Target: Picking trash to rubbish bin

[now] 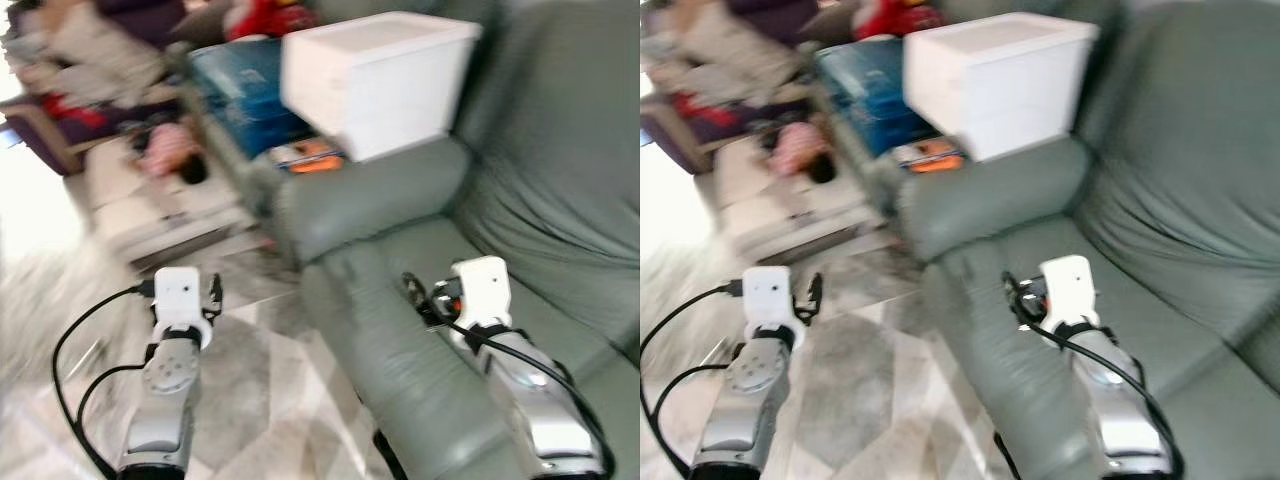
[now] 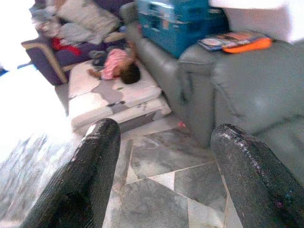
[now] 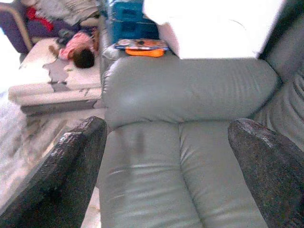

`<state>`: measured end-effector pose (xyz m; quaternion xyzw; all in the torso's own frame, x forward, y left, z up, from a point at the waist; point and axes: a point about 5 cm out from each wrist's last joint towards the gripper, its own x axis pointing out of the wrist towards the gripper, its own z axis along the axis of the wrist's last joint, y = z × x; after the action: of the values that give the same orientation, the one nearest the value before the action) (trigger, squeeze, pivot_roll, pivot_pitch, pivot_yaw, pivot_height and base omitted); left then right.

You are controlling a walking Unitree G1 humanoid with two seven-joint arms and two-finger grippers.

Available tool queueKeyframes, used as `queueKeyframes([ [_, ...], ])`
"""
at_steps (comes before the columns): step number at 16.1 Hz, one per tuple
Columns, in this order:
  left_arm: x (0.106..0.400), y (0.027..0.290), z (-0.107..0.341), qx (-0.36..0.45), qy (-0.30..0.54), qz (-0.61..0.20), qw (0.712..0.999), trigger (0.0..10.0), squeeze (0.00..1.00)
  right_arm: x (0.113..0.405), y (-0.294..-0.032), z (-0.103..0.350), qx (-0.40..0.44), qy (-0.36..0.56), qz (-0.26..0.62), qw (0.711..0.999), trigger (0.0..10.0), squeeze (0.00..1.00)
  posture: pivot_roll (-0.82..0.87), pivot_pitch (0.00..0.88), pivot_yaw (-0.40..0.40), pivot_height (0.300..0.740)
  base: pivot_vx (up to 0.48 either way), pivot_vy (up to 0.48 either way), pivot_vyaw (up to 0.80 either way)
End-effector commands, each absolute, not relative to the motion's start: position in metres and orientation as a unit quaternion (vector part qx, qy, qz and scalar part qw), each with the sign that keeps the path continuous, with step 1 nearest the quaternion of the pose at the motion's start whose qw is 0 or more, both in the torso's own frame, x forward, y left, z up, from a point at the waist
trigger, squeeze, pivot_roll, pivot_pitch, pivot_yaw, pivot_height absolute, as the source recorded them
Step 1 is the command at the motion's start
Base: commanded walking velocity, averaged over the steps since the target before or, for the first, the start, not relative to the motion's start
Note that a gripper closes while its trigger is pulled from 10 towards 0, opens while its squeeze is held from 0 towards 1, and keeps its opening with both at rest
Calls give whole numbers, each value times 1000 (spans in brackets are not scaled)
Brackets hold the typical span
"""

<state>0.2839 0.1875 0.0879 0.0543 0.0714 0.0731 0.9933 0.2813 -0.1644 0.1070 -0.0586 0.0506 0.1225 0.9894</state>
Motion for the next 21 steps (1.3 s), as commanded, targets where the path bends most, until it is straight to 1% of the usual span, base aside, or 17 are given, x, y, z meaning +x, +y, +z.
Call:
queueKeyframes([
  [1,283,195,89,57,73,86,992,10000,0,283,-153,115,-54,36,140,988,10000,0,-42,0,24,740,0,0,800],
  [9,282,195,85,45,85,81,992,10000,0,281,-149,117,-49,34,156,986,10000,0,-42,0,21,740,0,0,800],
  [11,281,195,84,43,87,80,992,10000,0,281,-149,119,-35,30,157,987,10000,0,-39,0,20,740,0,0,0],
  [20,280,197,79,41,100,87,990,10000,0,282,-148,121,-38,29,161,986,10000,0,-36,0,16,740,0,30,0],
  [21,279,197,78,41,104,88,990,10000,0,282,-147,120,-32,31,160,986,10000,0,-36,0,15,740,0,461,0],
])
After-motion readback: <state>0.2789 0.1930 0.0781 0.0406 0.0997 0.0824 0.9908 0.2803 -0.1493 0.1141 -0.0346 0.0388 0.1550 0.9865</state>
